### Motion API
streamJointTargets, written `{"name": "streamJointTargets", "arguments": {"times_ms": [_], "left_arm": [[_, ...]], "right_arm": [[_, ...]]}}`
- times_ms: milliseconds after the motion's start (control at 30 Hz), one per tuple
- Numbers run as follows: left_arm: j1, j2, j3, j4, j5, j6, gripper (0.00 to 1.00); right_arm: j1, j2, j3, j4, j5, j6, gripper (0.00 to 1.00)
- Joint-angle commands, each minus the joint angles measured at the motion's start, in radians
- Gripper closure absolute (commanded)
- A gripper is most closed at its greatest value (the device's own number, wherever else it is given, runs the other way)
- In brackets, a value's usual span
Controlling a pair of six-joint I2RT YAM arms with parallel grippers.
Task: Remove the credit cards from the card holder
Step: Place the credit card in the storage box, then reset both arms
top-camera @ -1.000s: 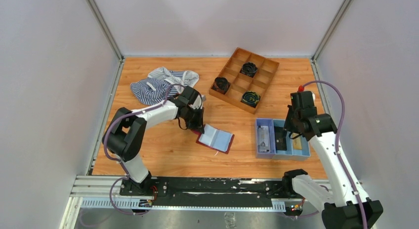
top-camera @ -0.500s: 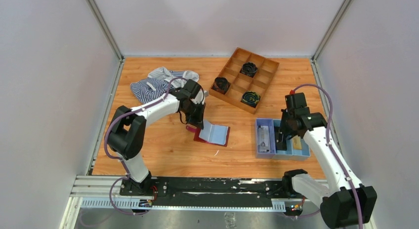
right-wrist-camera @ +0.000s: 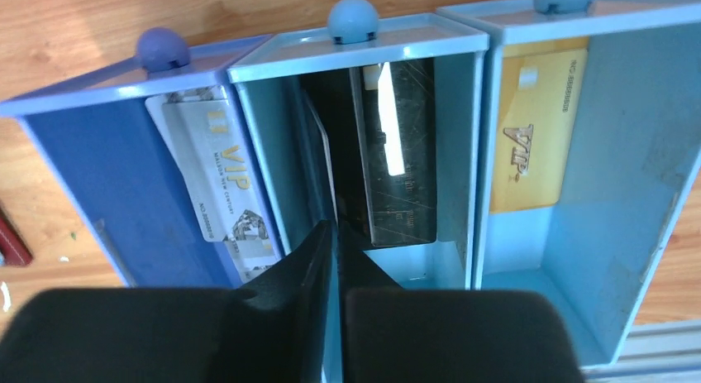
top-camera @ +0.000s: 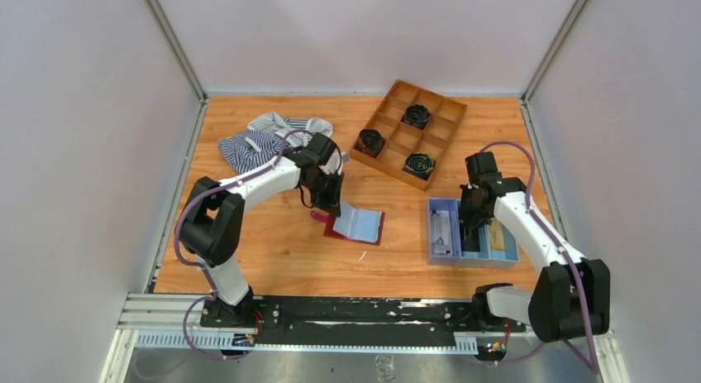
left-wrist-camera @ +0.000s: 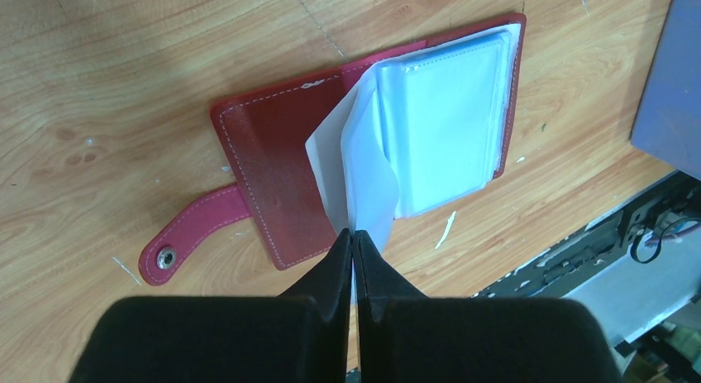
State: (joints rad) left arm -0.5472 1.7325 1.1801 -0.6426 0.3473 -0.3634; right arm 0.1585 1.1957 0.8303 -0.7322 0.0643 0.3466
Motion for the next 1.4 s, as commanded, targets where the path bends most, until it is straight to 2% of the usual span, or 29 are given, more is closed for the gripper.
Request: {"name": "streamJointTargets", "arguments": {"times_ms": [0, 133, 267, 567, 767, 933, 1067, 1200, 1233, 1267, 1300, 1333, 1367], "left_arm": [[0.0, -0.013, 0.014, -0.022, 0.013, -0.007, 0.99], [0.0, -0.018, 0.018, -0.021, 0.016, -0.011, 0.98], [0.0, -0.02, 0.018, -0.021, 0.017, -0.011, 0.97], [-0.003, -0.025, 0.015, -0.021, 0.02, -0.011, 0.96], [-0.011, -0.028, 0.02, -0.021, 0.025, -0.012, 0.94], [-0.019, -0.051, 0.025, -0.02, 0.032, -0.011, 0.89], [-0.022, -0.08, 0.02, -0.02, 0.04, -0.011, 0.77], [-0.021, -0.13, 0.017, -0.021, 0.018, -0.015, 0.72], [-0.02, -0.143, 0.02, -0.023, 0.011, -0.018, 0.72], [-0.02, -0.156, 0.022, -0.022, 0.002, -0.021, 0.71], [-0.019, -0.168, 0.028, -0.023, -0.005, -0.025, 0.71], [-0.016, -0.179, 0.033, -0.025, -0.008, -0.028, 0.71], [-0.011, -0.191, 0.039, -0.026, -0.01, -0.032, 0.71]], "right_arm": [[-0.023, 0.023, 0.013, -0.048, 0.082, 0.027, 0.84], [-0.023, -0.022, 0.016, -0.057, 0.113, 0.034, 0.64], [-0.024, -0.094, 0.024, -0.075, 0.161, 0.05, 0.57], [-0.024, -0.233, 0.066, -0.092, 0.178, 0.047, 0.57], [-0.024, -0.274, 0.076, -0.055, 0.039, 0.018, 0.59], [-0.024, -0.33, 0.074, 0.024, -0.143, -0.02, 0.5], [-0.022, -0.368, 0.094, 0.076, -0.225, -0.033, 0.42], [-0.017, -0.365, 0.131, 0.105, -0.29, -0.034, 0.35], [-0.016, -0.36, 0.142, 0.106, -0.295, -0.032, 0.31], [-0.014, -0.352, 0.156, 0.107, -0.296, -0.033, 0.22], [-0.011, -0.343, 0.171, 0.106, -0.295, -0.033, 0.2], [-0.01, -0.332, 0.19, 0.105, -0.294, -0.034, 0.06], [-0.009, -0.322, 0.211, 0.098, -0.29, -0.032, 0.01]]}}
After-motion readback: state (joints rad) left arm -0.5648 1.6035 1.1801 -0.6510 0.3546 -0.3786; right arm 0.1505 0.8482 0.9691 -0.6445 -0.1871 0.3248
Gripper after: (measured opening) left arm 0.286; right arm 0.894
